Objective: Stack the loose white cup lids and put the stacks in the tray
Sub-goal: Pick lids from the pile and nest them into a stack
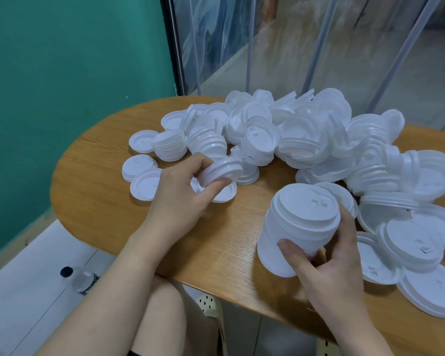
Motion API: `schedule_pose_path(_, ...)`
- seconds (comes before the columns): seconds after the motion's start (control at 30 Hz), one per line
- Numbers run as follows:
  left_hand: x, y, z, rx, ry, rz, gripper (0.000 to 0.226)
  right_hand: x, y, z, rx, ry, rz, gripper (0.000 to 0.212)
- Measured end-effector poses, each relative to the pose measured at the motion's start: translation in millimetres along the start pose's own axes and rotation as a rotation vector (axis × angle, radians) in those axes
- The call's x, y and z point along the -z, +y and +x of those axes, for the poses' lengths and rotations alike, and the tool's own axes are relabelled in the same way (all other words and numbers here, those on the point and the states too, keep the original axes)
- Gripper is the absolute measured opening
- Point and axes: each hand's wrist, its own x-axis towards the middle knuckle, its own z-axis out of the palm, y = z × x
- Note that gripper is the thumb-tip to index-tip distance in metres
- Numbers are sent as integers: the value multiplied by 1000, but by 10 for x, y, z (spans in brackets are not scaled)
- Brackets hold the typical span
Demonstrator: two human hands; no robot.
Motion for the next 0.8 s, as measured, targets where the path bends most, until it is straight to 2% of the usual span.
schedule_pose_path(0.1,59,218,76,-47,40,-104,17,-3,7,-1,-8,1,0,87)
schedule_pose_path(0.23,76,541,126,-54,122,-419,29,-10,4,10,-1,3,-3,86)
schedule_pose_path(0.37,3,835,117,19,14,-635,27,-24,-26,-2,10,7,-7,81)
schedule_pose_path(0.53,-183,844,147,39,-136,-578,24,-26,-59,-6,5,3,34,81)
schedule_pose_path(0.8,-371,791,135,248,-298,-449,25,-32,-65,-11,-1,9,47,77)
